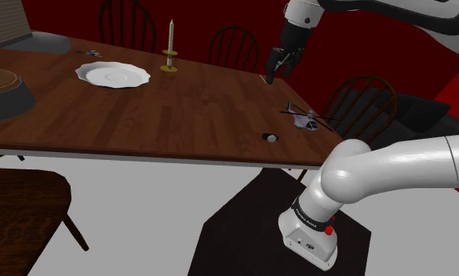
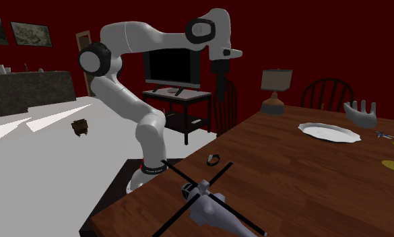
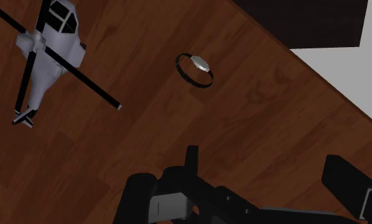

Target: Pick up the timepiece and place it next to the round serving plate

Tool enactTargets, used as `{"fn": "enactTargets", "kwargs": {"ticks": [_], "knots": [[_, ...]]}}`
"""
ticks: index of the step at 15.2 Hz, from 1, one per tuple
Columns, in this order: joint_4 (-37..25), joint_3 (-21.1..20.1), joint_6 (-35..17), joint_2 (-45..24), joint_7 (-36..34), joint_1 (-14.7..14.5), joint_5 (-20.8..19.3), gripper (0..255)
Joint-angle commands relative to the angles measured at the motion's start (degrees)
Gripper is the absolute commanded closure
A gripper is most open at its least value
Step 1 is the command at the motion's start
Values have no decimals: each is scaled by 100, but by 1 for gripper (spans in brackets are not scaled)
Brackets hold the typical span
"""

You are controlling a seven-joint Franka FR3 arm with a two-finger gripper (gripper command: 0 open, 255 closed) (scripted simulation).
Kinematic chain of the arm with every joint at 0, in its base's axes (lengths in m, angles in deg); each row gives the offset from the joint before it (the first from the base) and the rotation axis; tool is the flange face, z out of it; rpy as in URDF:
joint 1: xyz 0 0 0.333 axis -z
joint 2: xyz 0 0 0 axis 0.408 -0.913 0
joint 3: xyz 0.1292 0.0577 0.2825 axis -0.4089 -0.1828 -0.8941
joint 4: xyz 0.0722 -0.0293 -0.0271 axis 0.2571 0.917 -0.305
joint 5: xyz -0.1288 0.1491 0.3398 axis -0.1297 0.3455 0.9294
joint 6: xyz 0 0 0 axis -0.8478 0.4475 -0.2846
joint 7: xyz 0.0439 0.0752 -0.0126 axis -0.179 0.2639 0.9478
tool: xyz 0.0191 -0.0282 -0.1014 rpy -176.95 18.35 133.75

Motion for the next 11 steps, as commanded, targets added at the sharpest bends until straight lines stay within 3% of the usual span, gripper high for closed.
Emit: {"fn": "enactTargets", "kwargs": {"ticks": [1,11], "knots": [[0,0,0,0,0,0,0,0],[1468,1296,-1263,-177,-4,508,527,0]]}}
